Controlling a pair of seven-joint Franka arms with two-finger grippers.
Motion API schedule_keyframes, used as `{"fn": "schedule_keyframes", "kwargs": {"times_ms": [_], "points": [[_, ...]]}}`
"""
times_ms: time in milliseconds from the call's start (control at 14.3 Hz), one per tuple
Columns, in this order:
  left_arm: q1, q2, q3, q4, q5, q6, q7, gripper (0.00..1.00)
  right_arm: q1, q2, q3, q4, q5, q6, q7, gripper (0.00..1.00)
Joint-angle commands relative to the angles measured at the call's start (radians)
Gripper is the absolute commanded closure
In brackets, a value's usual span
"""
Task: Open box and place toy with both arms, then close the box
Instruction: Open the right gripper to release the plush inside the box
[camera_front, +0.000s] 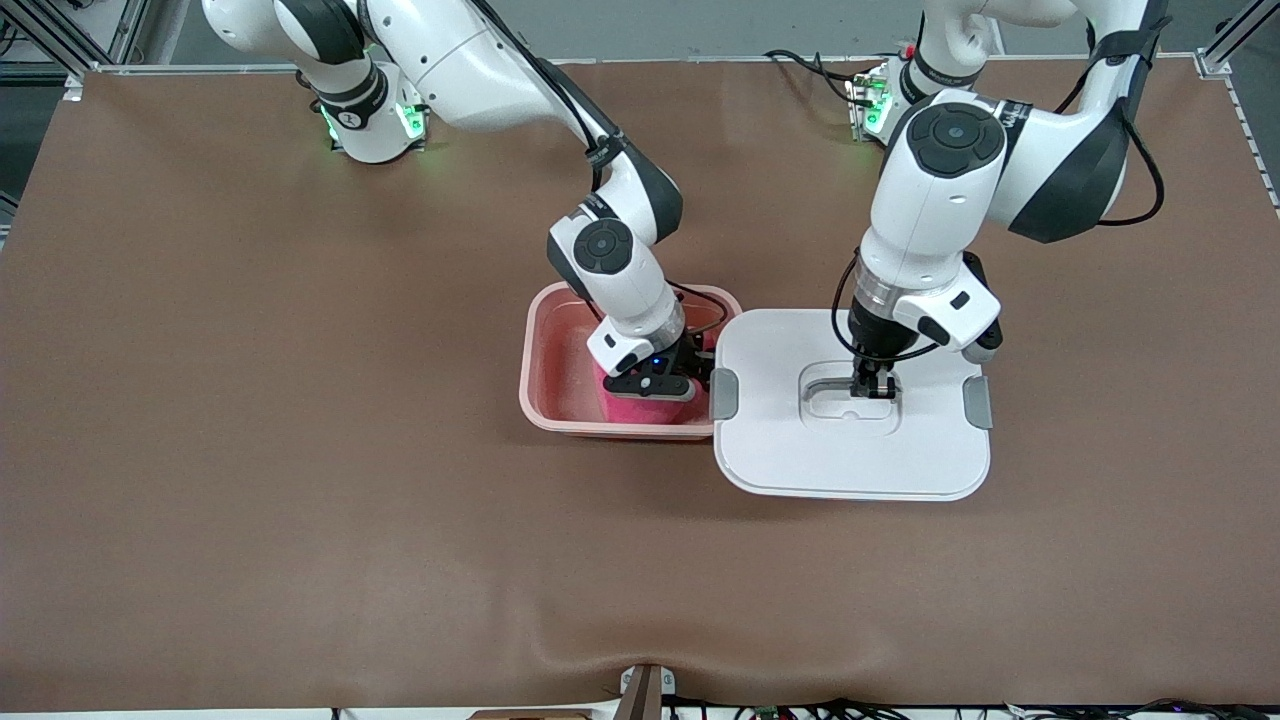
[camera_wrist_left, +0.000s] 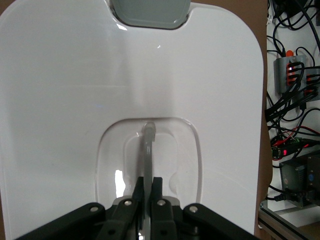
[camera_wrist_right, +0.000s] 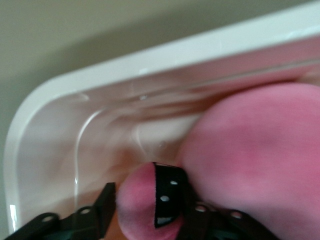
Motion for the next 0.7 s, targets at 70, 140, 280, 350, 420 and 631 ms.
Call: {"fn": "schedule_keyframes", "kwargs": {"times_ms": [70,140,280,350,420,631], "points": [[0.013,-0.036,-0.009,-0.033,0.003,0.017,0.018,1.00,-0.012,-0.103,-0.043,-0.010,-0.021,-0.116,0.009,0.00],[0.013,-0.036,-0.009,-0.033,0.005,0.017,0.018,1.00,-0.016,-0.126,-0.058,-0.010,-0.019,-0.138,0.009,0.00],[0.013,-0.036,-0.009,-0.033,0.005,0.017,0.018,1.00,-0.045,-0.177,-0.061,-0.010,-0.018,-0.176,0.000,0.00],[0.013,-0.036,-0.009,-0.035,0.003,0.017,0.018,1.00,-0.065,-0.200,-0.061,-0.013,-0.016,-0.191,-0.002,0.00],[0.013,-0.036,-0.009,-0.035,0.003,0.017,0.018,1.00,-0.082,-0.218,-0.061,-0.015,-0.016,-0.217,-0.010,0.00],[0.013,-0.036,-0.009,-0.035,0.003,0.017,0.018,1.00,-0.160,-0.280,-0.061,-0.024,-0.016,-0.340,-0.086,0.00]]}}
